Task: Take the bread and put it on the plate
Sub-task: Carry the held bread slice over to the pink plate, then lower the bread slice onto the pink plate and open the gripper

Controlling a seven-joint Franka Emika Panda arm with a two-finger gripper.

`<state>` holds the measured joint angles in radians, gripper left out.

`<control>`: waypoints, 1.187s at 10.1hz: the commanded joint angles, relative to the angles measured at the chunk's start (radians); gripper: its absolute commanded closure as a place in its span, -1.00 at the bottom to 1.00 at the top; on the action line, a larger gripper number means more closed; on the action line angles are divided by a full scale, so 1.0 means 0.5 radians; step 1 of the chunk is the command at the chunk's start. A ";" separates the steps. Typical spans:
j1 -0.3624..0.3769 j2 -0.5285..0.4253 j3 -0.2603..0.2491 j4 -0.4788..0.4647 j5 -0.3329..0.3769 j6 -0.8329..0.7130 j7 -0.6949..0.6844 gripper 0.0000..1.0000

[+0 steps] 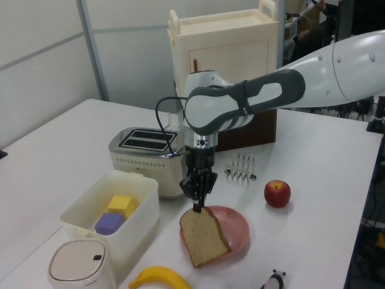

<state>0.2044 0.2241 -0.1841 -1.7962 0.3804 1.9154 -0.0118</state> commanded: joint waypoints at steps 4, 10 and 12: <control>0.236 -0.043 -0.381 0.245 0.107 -0.397 -0.029 1.00; 0.153 0.039 -0.353 0.181 0.129 -0.212 -0.108 1.00; 0.150 0.107 -0.350 0.187 0.132 -0.195 -0.108 1.00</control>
<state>0.2757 0.2563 -0.3583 -1.6887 0.4211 1.7869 -0.0373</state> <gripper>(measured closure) 0.921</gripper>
